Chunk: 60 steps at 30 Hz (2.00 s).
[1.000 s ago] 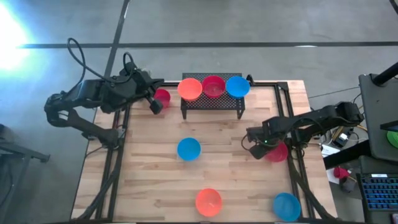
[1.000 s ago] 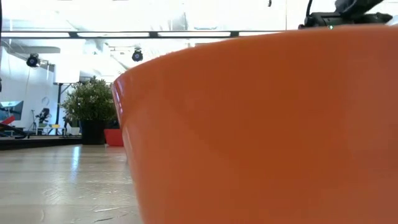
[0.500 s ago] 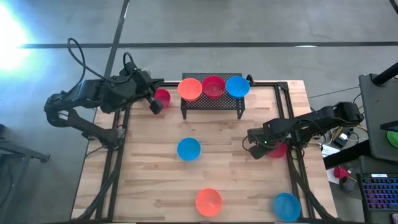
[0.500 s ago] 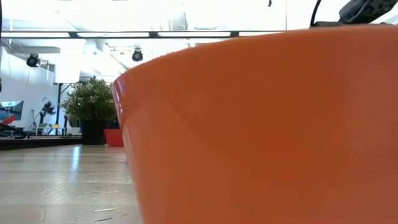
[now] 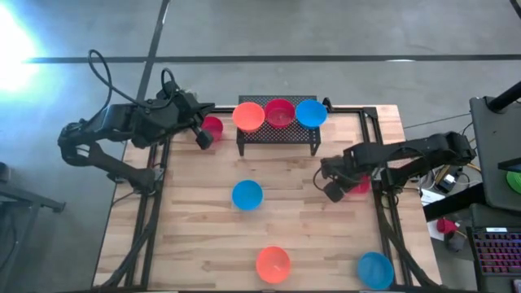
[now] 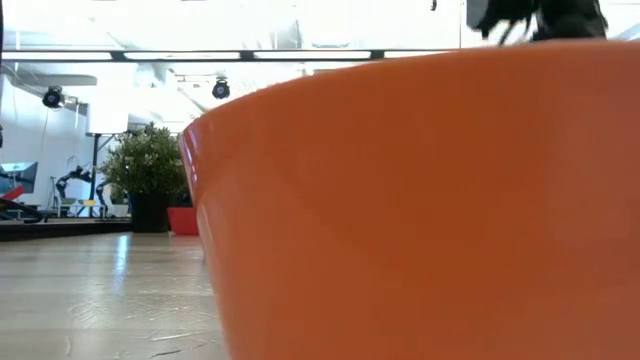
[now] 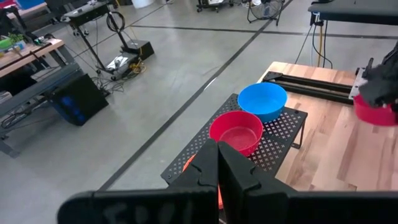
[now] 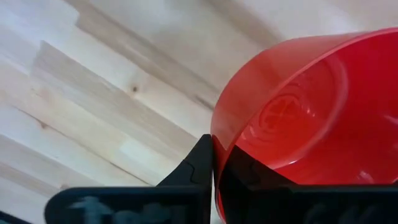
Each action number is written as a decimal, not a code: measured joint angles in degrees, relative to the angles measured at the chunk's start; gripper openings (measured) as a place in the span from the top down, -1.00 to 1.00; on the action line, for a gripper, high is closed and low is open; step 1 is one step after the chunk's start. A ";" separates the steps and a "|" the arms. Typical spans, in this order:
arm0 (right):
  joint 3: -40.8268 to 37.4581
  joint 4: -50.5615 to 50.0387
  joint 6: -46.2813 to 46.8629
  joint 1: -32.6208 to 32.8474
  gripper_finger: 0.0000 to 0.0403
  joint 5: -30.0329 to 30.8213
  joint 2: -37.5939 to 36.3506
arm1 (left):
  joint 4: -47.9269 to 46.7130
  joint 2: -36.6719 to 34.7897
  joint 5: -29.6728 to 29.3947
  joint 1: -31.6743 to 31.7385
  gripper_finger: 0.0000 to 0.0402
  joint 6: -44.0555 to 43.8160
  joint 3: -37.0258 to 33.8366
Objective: Pick & Place Mini bowls
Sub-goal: Stack the bottom red bowl on top of the red bowl on the shelf
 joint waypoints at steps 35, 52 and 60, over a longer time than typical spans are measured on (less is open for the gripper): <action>61.63 -15.80 -66.11 -18.04 0.96 19.52 27.19 | 0.42 0.02 0.02 0.00 1.00 -1.70 -0.01; 76.92 -15.50 -93.67 -24.92 0.96 10.76 44.68 | 0.42 0.04 0.04 0.01 1.00 -3.30 -0.08; 78.92 -15.68 -96.48 -27.78 0.96 10.78 48.46 | 0.42 0.04 0.06 0.01 1.00 -3.30 -0.08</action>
